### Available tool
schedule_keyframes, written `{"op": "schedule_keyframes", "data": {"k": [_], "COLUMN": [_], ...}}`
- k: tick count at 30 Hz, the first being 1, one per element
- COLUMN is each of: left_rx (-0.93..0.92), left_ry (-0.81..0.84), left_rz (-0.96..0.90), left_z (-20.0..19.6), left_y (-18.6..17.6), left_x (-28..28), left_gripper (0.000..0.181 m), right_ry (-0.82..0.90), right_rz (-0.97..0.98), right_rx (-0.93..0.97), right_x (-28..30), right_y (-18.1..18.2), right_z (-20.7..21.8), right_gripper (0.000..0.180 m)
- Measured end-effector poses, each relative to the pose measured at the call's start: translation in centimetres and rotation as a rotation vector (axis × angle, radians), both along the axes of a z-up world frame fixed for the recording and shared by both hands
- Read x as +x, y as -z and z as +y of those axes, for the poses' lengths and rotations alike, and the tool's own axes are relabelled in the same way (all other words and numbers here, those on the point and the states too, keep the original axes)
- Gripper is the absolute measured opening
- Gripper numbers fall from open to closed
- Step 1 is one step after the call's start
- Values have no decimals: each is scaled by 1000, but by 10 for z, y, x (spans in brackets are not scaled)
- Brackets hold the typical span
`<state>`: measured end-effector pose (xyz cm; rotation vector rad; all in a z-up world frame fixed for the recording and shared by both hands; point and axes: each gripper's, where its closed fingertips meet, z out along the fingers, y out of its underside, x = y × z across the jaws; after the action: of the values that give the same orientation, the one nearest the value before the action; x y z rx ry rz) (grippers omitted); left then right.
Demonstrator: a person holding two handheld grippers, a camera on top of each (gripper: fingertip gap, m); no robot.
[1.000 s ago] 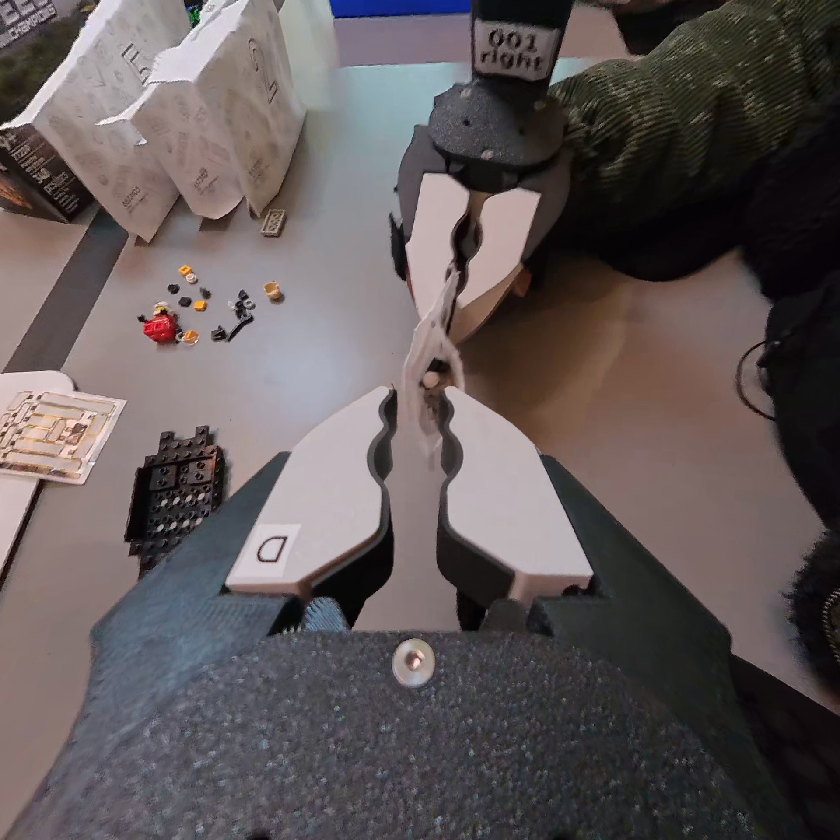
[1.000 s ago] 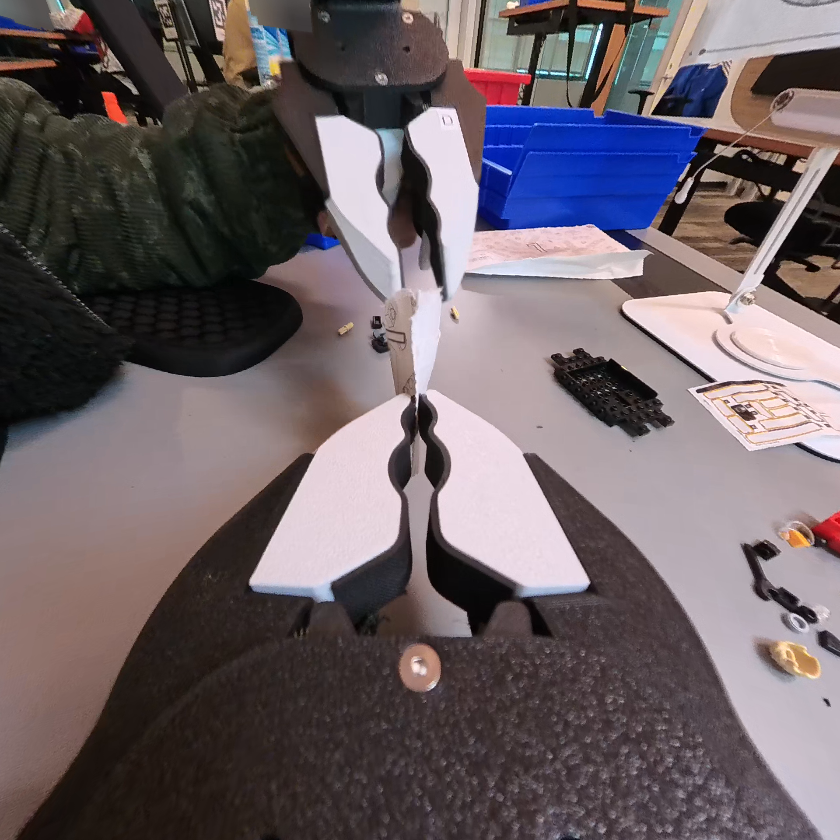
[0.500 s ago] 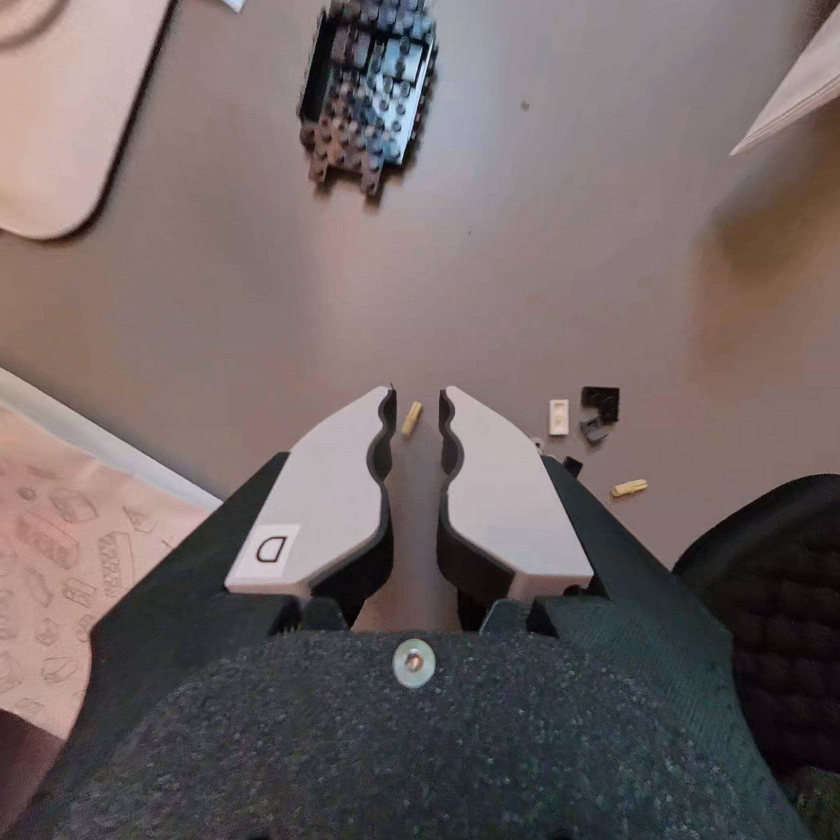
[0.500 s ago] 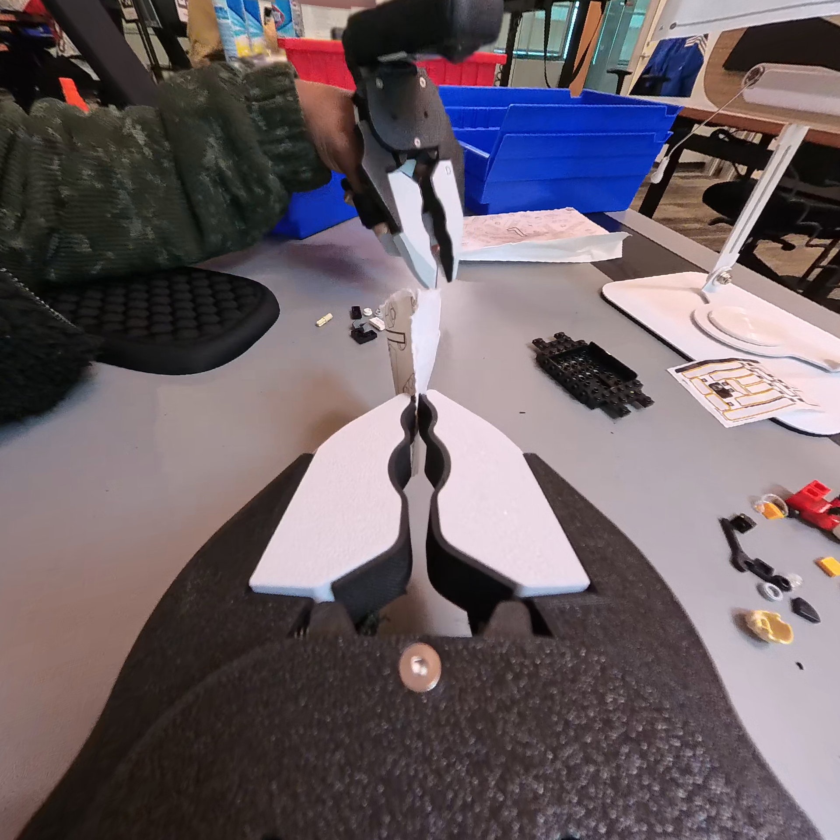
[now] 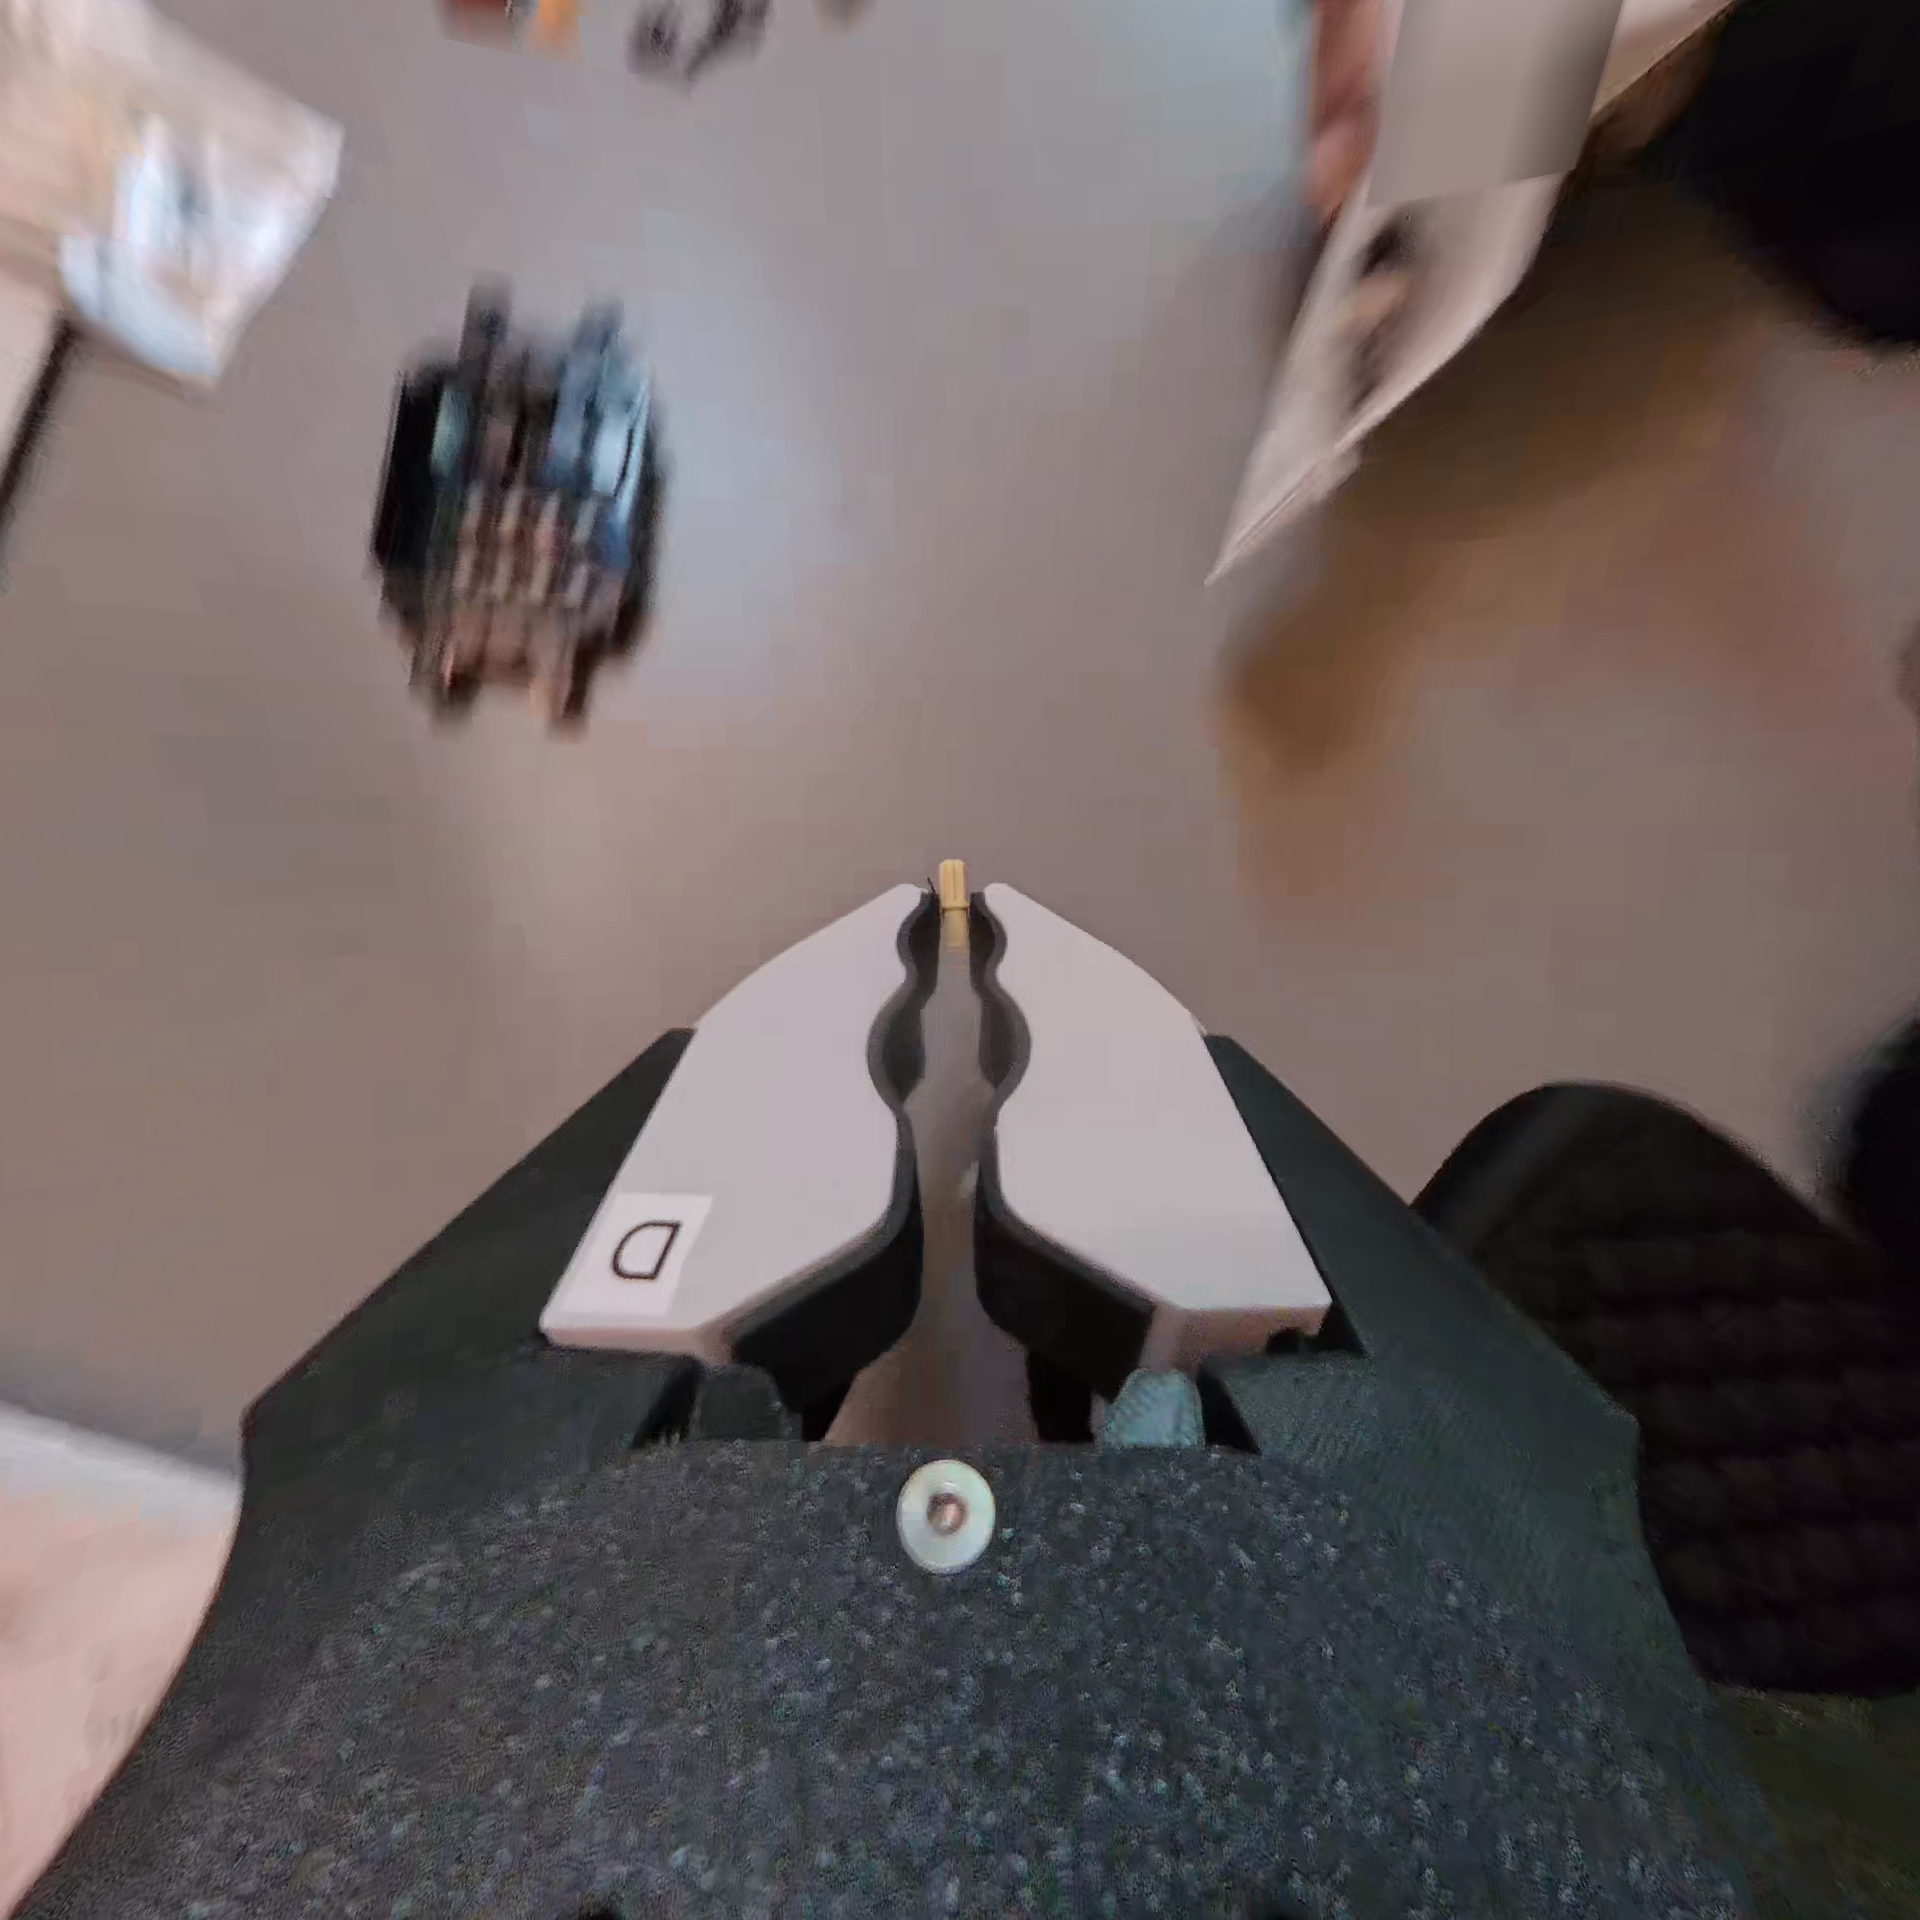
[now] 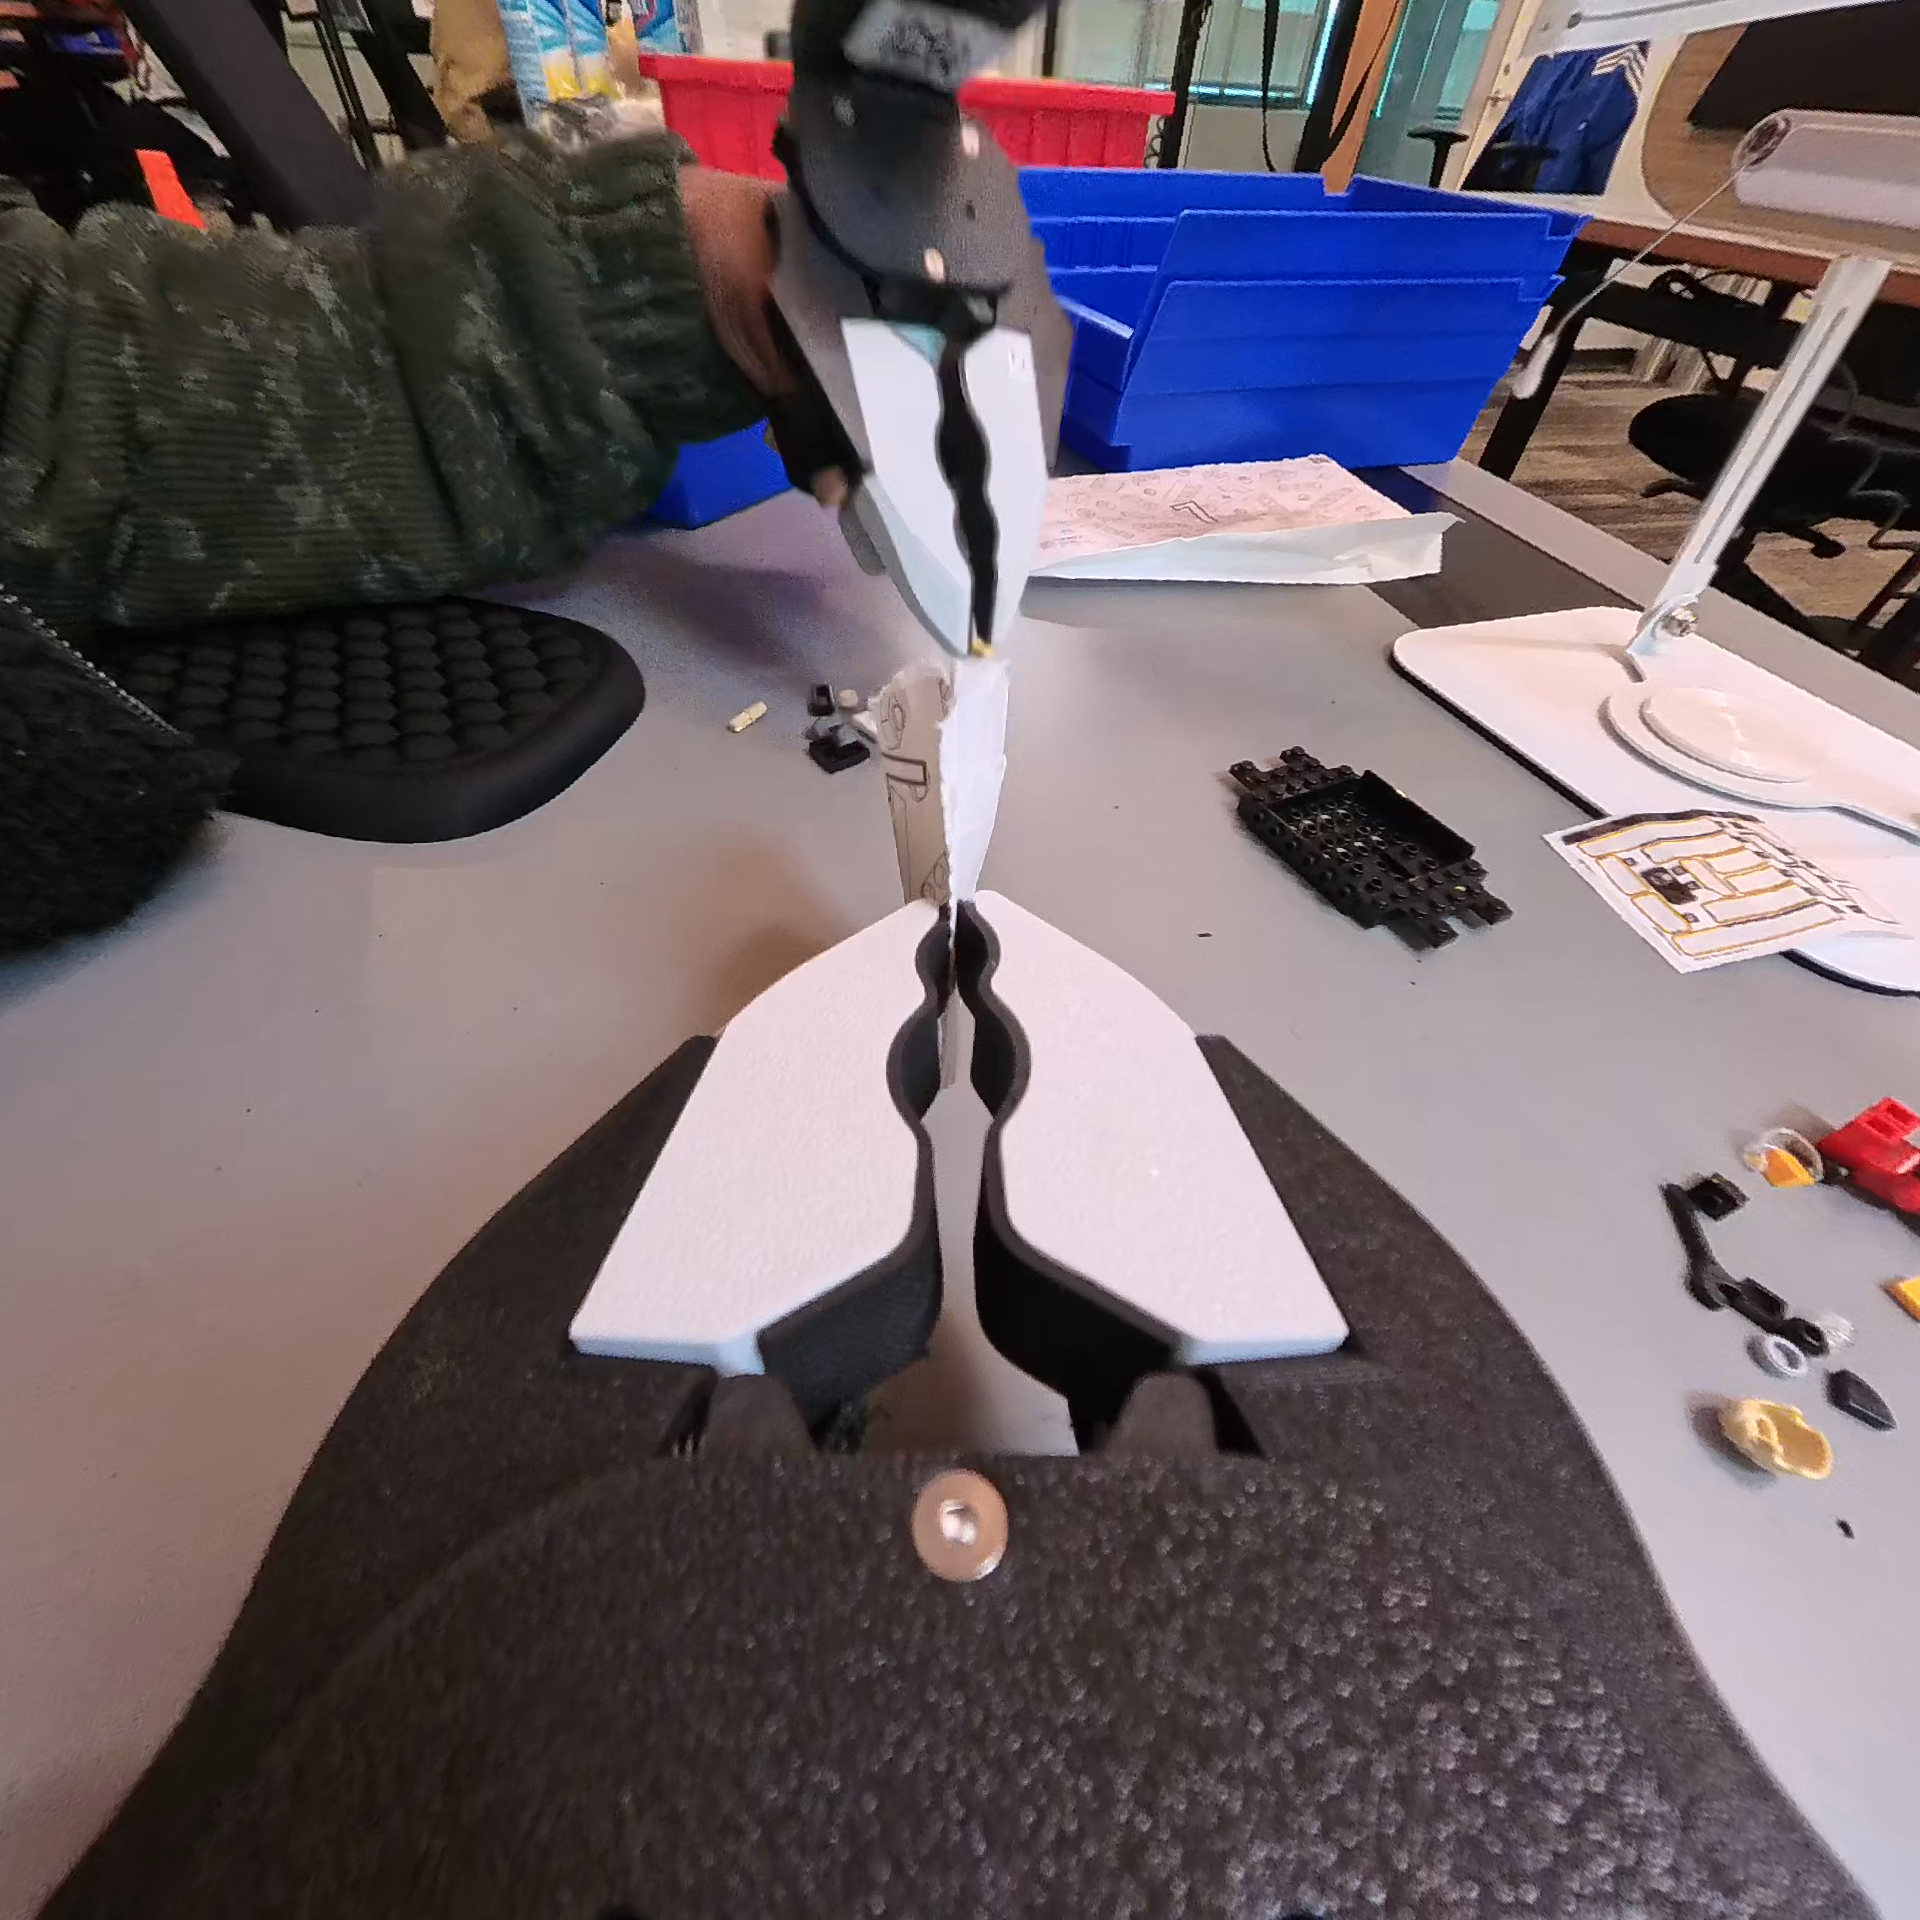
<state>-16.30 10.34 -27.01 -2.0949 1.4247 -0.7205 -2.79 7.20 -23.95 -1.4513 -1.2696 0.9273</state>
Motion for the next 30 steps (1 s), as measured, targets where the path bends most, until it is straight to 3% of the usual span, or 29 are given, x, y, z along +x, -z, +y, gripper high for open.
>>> {"op": "schedule_keyframes", "data": {"k": [4,9,14,18,24,30], "left_rx": [134,215,212,227,83,-39], "left_ry": [159,220,197,95,-87,-48], "left_rz": [-133,-137,-136,-71,147,172], "left_z": [-25,-37,-33,-19,-14,-43], "left_y": [-44,-49,-48,-55,-6,27], "left_x": [62,100,94,55,-15,-23], "left_gripper": [4,7,19,17,27,27], "right_ry": [-5,-16,-14,13,28,26], "right_rz": [-27,-10,0,4,-1,-5], "right_rx": [21,20,19,20,11,1], "right_x": [-2,-2,-2,2,3,3], "right_y": [3,1,-1,-3,-1,1], "right_z": [-2,-4,-4,1,4,5], "right_gripper": [0,0,0,0,0,0]}}
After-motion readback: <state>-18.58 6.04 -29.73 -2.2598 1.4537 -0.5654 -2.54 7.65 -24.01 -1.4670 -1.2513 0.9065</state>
